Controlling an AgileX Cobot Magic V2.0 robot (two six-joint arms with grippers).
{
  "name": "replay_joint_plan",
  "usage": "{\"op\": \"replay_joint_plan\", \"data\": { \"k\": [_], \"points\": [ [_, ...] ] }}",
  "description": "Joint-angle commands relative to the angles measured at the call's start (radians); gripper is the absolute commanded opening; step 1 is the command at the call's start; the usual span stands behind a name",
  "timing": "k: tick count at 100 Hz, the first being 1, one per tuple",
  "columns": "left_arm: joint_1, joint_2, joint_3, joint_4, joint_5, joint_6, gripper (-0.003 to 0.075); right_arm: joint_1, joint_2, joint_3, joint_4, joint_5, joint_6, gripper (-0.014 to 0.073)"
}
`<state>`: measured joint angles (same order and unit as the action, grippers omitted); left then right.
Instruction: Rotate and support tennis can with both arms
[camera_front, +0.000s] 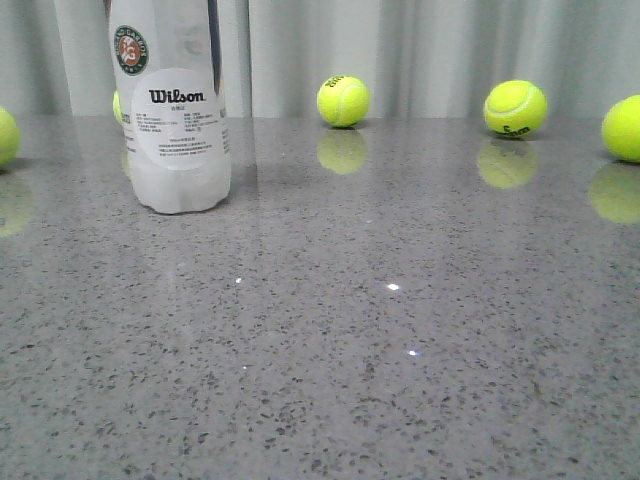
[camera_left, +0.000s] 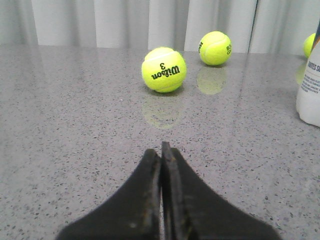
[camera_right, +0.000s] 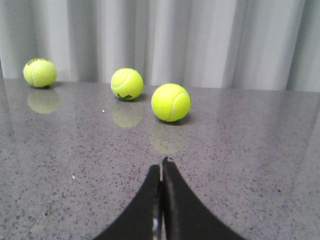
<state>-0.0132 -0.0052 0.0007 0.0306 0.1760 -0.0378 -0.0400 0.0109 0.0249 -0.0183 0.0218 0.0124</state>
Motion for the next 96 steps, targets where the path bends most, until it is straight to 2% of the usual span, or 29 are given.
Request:
{"op": "replay_joint_plan", "data": {
  "k": [1,96],
  "points": [
    [-0.002,-0.031,0.045,0.0,-0.083,-0.009,-0.0018,-0.009,-0.039,0.005,-0.023,0.004,0.005,-0.0061],
    [-0.002,-0.031,0.045,0.0,-0.083,-0.009,-0.0019,-0.008,-0.039,0.005,-0.026,-0.022,0.005,-0.0061]
  ]
}}
